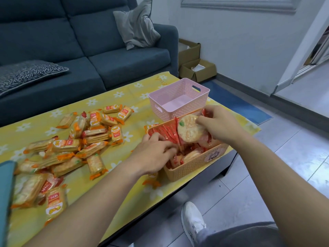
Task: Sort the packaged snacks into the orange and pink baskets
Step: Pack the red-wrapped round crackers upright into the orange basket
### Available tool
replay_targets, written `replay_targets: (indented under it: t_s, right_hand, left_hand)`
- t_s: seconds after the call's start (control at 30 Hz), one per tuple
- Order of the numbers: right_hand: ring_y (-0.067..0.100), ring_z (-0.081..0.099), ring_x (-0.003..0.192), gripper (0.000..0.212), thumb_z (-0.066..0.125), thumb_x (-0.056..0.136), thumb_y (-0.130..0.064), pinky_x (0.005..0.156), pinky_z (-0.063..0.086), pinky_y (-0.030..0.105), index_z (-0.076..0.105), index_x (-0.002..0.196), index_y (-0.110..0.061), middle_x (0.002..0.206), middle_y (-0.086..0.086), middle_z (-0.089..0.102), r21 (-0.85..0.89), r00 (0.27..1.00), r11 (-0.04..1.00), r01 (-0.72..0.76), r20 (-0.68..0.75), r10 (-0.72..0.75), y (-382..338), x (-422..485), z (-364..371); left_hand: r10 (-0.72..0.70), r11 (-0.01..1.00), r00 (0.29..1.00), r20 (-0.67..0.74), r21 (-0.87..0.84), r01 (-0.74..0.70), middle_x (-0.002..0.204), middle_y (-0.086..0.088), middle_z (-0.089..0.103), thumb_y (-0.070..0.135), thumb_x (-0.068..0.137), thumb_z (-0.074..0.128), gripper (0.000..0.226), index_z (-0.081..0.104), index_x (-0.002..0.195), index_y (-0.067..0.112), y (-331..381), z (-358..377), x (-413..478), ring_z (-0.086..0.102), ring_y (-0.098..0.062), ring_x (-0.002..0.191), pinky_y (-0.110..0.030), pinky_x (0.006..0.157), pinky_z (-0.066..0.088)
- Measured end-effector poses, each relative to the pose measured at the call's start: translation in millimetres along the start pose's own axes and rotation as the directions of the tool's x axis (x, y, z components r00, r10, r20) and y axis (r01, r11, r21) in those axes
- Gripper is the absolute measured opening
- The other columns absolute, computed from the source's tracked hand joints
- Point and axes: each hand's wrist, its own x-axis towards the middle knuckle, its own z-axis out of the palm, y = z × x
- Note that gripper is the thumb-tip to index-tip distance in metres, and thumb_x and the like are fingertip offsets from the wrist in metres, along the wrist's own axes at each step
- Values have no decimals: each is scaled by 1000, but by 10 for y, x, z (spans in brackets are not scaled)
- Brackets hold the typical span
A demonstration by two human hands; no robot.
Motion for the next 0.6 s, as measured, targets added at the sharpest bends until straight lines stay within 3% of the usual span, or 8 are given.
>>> replay_targets:
  t_s: [0.07, 0.17, 0.27, 0.33, 0.47, 0.53, 0.6]
  right_hand:
    - [20, 63, 62, 20, 60, 92, -25, 63, 53, 38, 68, 98, -8, 81, 9, 69, 31, 1000, 999, -23, 11, 23, -5, -1, -11]
    - [25, 69, 73, 27, 62, 91, -30, 71, 58, 46, 72, 98, -6, 89, 15, 73, 35, 999, 999, -28, 27, 27, -2, 8, -3]
    - [21, 62, 58, 33, 66, 89, -31, 54, 51, 33, 70, 88, 1, 70, 11, 66, -23, 999, 999, -43, 31, 44, 0, 10, 16]
    - [17, 51, 49, 38, 69, 87, -31, 48, 43, 29, 64, 76, 4, 58, 7, 53, -76, 998, 996, -37, 43, 40, -16, 3, 79]
    - [15, 48, 41, 43, 70, 84, -42, 48, 44, 32, 55, 54, -14, 45, -2, 50, -165, 982, 986, -6, 184, 36, -69, -35, 298]
    - [17, 53, 46, 47, 62, 90, -48, 50, 45, 31, 62, 59, -13, 50, 1, 56, -55, 963, 998, -35, 264, 48, -133, -54, 286]
    - [20, 58, 56, 37, 51, 97, -33, 57, 47, 33, 72, 80, -7, 63, 2, 65, 140, 950, 977, -160, 289, 114, -141, -39, 179]
  left_hand:
    - [13, 998, 998, -57, 60, -9, 130, 7, 44, 54, 96, 54, 33, 56, 128, 47, -5, 59, -2, 34, -23, 121, -41, 105, 38]
    - [-28, 998, 988, -154, 53, 37, 127, 5, 50, 53, 85, 69, 51, 49, 127, 34, 51, 115, 55, 40, -24, 120, -42, 98, 44]
    - [-91, 979, 962, -259, -202, 38, 120, 9, 54, 51, 75, 73, 58, 48, 123, 31, 76, 12, 83, 47, -20, 118, -41, 95, 47]
    - [-49, 935, 943, -328, -347, -72, 122, 12, 54, 47, 71, 75, 68, 44, 130, 34, 64, -62, 72, 46, -16, 120, -38, 98, 45]
    - [128, 899, 950, -284, -371, -232, 137, 13, 50, 48, 65, 84, 99, 29, 147, 44, 159, -47, 27, 41, -13, 127, -35, 104, 39]
    - [146, 892, 943, -300, -373, -256, 130, 12, 55, 48, 63, 83, 96, 31, 145, 46, 202, 10, 69, 51, -16, 120, -40, 101, 46]
    - [104, 861, 942, -318, -445, -246, 116, 11, 59, 43, 61, 81, 90, 36, 139, 47, 212, 1, 71, 58, -16, 105, -42, 92, 52]
